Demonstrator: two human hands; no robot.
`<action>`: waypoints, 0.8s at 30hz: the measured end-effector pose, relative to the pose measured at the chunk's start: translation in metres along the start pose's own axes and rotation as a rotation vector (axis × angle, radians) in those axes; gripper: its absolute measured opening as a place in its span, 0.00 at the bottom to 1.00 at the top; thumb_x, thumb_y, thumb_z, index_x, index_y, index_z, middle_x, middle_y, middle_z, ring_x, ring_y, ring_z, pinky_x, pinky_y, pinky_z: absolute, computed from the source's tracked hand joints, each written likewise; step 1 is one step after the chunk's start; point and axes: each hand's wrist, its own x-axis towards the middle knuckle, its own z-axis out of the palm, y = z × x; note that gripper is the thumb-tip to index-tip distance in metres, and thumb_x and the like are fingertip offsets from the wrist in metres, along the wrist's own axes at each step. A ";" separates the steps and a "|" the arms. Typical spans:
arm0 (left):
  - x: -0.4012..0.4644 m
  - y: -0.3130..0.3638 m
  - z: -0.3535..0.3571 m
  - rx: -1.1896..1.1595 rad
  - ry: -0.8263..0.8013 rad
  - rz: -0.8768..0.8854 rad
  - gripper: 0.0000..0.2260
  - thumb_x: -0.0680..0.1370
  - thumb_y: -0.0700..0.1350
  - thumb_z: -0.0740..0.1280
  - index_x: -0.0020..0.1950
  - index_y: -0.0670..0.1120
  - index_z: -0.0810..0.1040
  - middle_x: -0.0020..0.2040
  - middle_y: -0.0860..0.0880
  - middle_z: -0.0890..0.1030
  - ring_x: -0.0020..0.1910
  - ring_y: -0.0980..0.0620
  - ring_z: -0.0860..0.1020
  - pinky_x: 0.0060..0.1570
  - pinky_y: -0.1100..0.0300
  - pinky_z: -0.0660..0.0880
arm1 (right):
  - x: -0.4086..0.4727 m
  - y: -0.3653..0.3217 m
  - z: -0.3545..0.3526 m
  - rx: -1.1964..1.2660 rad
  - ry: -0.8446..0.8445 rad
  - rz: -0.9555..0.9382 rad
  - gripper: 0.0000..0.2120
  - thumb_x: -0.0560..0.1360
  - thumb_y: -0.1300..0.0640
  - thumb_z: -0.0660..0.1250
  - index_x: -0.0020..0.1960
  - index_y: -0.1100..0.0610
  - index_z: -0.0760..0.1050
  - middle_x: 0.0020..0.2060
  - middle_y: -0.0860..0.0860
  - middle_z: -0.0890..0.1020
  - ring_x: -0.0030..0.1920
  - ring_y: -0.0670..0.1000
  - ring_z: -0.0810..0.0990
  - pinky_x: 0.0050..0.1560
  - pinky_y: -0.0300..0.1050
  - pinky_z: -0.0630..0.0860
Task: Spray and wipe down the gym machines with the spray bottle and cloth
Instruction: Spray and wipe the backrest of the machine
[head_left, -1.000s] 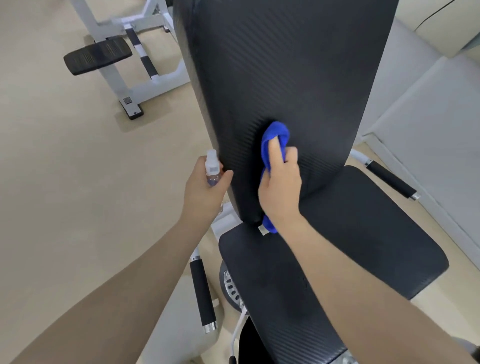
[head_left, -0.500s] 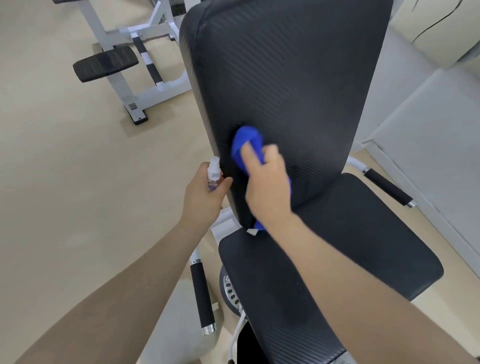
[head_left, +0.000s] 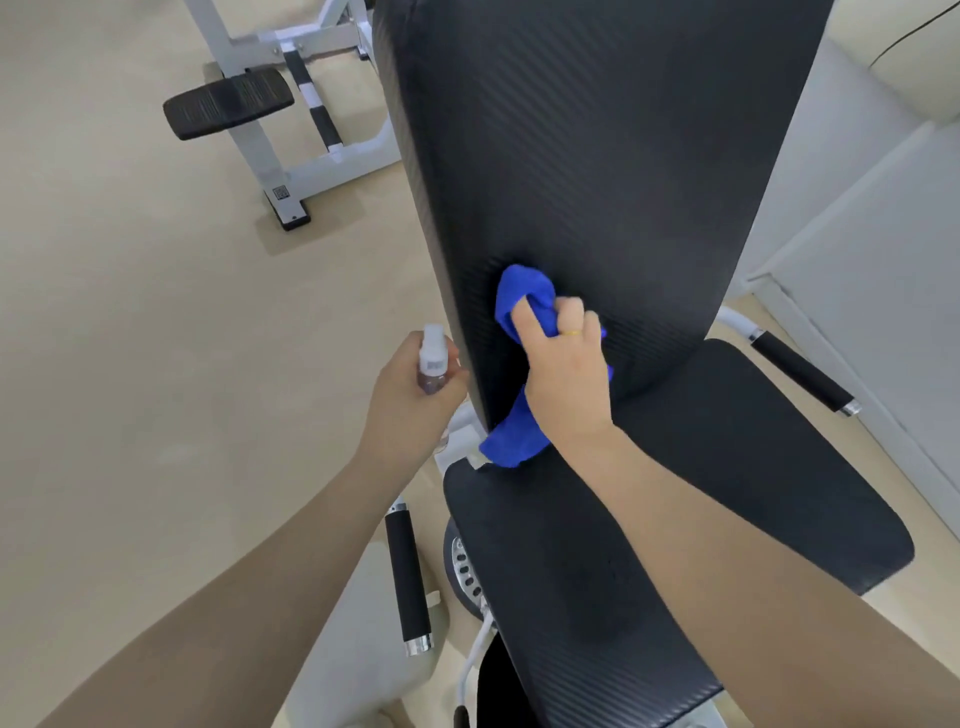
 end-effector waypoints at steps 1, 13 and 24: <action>-0.002 0.000 0.002 0.047 -0.010 0.024 0.04 0.74 0.37 0.64 0.44 0.45 0.72 0.36 0.50 0.74 0.32 0.56 0.69 0.30 0.69 0.68 | -0.020 0.003 0.009 0.025 -0.083 -0.020 0.38 0.50 0.73 0.70 0.56 0.54 0.64 0.43 0.61 0.76 0.33 0.58 0.73 0.34 0.45 0.75; -0.003 0.031 0.071 0.197 -0.080 0.117 0.08 0.74 0.39 0.63 0.39 0.51 0.70 0.28 0.59 0.72 0.28 0.56 0.68 0.32 0.59 0.67 | 0.044 0.054 -0.030 0.227 0.041 0.145 0.35 0.60 0.76 0.60 0.65 0.58 0.70 0.47 0.62 0.74 0.36 0.58 0.71 0.32 0.48 0.71; 0.010 0.032 0.108 0.317 -0.192 0.093 0.10 0.75 0.41 0.62 0.51 0.55 0.71 0.36 0.54 0.76 0.32 0.58 0.73 0.33 0.67 0.70 | 0.022 0.151 -0.011 0.651 -0.209 0.692 0.31 0.73 0.72 0.53 0.74 0.57 0.54 0.53 0.55 0.68 0.44 0.51 0.68 0.42 0.43 0.65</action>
